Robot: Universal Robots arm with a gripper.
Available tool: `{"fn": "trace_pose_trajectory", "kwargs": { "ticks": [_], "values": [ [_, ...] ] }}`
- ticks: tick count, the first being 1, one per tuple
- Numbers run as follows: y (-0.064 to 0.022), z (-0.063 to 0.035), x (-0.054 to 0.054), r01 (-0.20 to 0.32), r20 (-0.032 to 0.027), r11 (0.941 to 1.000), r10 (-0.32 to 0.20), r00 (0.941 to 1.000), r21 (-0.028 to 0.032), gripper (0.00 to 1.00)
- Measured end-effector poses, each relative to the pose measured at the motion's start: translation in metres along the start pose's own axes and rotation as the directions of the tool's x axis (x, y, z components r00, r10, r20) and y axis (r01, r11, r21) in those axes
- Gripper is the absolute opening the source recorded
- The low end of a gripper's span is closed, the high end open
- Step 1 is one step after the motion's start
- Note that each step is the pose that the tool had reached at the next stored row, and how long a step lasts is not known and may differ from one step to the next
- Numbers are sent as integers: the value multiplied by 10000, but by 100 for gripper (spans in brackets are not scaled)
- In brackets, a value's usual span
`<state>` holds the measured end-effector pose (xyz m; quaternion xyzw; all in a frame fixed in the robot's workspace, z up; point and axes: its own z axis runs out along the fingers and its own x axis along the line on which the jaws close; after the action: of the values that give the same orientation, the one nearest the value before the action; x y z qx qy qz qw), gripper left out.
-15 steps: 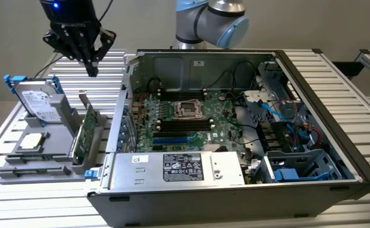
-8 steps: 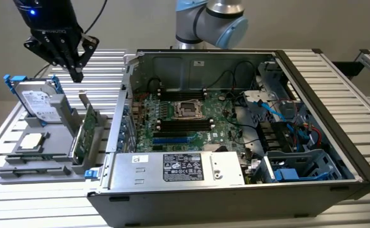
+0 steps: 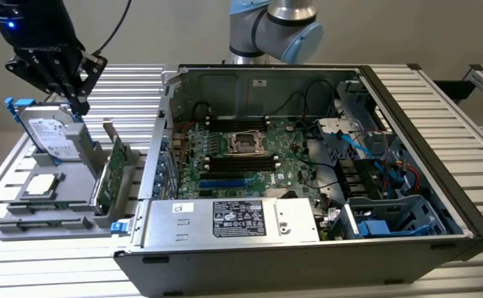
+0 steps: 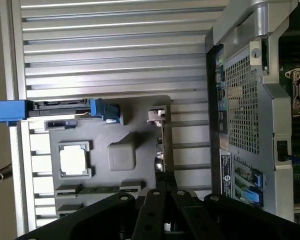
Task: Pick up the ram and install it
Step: 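Reach for the ram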
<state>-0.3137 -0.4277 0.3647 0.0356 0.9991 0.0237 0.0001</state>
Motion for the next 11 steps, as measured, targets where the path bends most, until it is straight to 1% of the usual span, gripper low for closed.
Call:
{"fn": "trace_pose_trajectory", "kwargs": {
  "ticks": [11],
  "values": [
    [-295,42,305,-1,-1,10000,1,10000,0,11]
  ]
}}
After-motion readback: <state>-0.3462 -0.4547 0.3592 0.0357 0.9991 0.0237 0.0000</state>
